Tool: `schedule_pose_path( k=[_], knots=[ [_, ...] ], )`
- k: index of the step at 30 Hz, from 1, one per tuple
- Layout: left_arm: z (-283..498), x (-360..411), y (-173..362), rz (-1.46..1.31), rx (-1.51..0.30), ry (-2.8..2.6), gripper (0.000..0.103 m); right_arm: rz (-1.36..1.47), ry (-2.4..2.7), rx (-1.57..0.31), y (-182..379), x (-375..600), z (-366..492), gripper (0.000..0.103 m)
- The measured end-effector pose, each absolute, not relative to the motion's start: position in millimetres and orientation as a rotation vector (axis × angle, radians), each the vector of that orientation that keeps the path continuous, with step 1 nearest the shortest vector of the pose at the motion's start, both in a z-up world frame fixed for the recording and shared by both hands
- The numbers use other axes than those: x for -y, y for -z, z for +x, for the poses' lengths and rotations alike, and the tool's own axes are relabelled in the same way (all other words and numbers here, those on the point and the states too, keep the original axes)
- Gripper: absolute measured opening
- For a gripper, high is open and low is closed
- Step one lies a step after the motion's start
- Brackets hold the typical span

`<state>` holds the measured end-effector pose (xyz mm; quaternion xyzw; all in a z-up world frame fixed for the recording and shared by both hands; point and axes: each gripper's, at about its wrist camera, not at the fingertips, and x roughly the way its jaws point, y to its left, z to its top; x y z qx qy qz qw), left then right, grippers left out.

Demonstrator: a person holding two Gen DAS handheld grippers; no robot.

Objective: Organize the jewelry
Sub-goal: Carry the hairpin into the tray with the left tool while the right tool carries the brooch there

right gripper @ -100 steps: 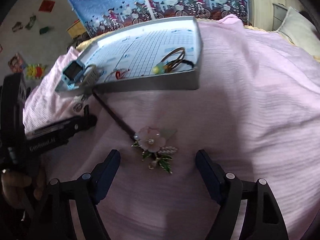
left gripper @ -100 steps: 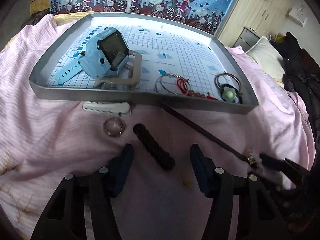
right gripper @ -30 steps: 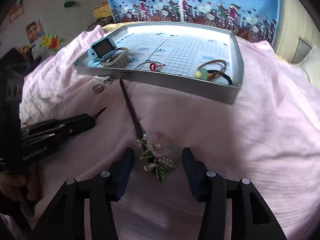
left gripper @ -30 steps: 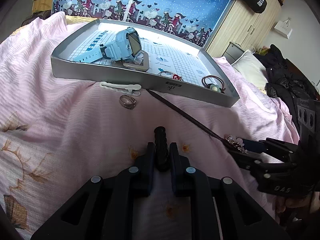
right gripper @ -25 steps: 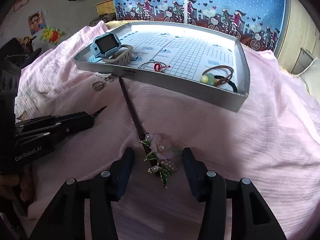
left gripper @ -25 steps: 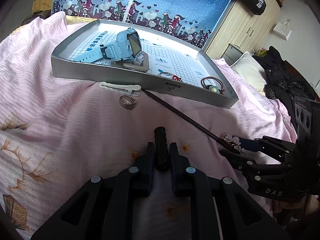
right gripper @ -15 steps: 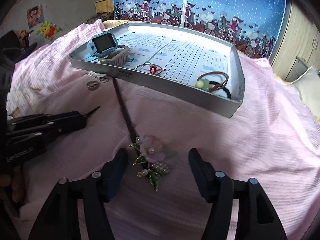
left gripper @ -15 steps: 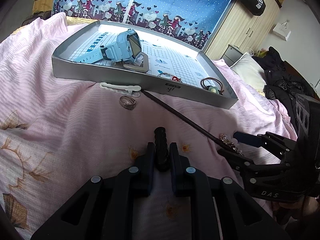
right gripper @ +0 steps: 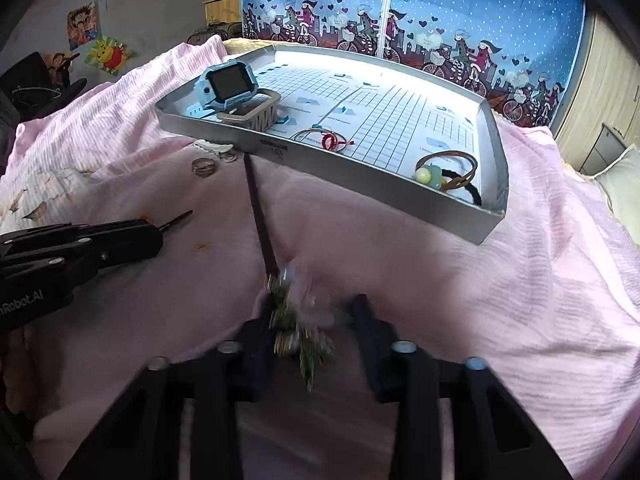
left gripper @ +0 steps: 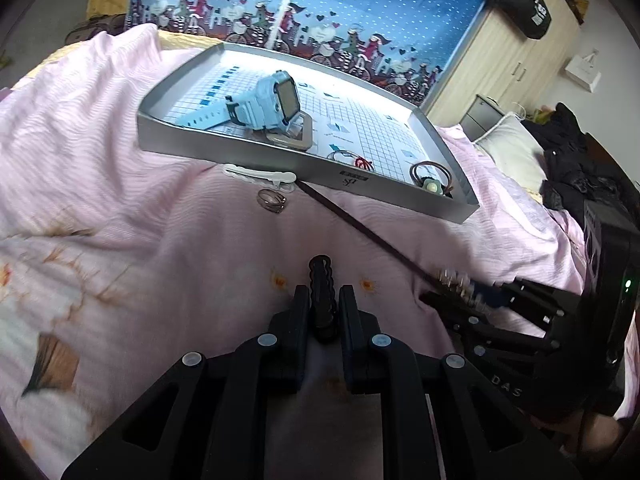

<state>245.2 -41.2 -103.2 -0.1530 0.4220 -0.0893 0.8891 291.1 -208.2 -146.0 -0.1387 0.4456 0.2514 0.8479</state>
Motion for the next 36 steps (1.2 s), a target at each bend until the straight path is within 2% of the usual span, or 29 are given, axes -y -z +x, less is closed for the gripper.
schedule_pose_path(
  k=[1,19,36],
  knots=[
    [242.7,41.4,100.7,-0.322,-0.877,0.18,0.012,-0.282,-0.535,-0.943,143.8,209.7,288.9,0.011],
    [194.3,24.8,71.7,-0.357,-0.848,0.144,0.012,-0.053,-0.723,-0.989,119.9,216.6,260.9,0.009],
    [196.7,7.7,46.9,-0.369,-0.694,0.131,0.012,0.116,-0.836,-0.826,82.9,224.2,253.0,0.009]
  ],
)
